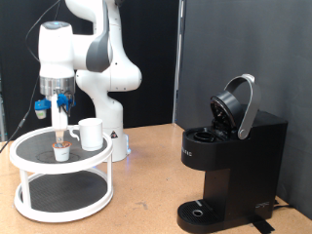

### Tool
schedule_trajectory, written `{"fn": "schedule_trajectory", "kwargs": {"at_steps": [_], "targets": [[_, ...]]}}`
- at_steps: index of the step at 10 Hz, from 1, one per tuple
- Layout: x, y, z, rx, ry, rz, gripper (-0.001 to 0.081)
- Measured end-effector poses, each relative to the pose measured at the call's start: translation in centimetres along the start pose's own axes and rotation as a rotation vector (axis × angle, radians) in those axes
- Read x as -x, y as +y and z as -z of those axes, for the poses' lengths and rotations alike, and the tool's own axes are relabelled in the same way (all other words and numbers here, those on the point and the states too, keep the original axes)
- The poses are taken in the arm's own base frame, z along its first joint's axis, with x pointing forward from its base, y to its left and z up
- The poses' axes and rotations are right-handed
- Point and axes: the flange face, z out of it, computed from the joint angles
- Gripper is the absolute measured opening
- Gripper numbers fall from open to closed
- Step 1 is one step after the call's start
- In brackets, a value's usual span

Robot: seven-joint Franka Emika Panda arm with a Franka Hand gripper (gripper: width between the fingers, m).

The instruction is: Make a cup of coffee with the keurig machine

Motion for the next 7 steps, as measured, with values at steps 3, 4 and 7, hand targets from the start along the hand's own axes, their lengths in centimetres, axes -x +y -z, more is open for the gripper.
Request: {"fn": "schedule_trajectory", "kwargs": {"at_steps": [3,4,7], "targets": [[0.2,0.3,-1.6,-0.003,0.006,0.000,0.0734],[0.3,0.4,-1.9,-0.004,0.007,0.001,0.0734],[0.3,0.6,-2.4,-0.001,0.008,0.001,0.0734]]}}
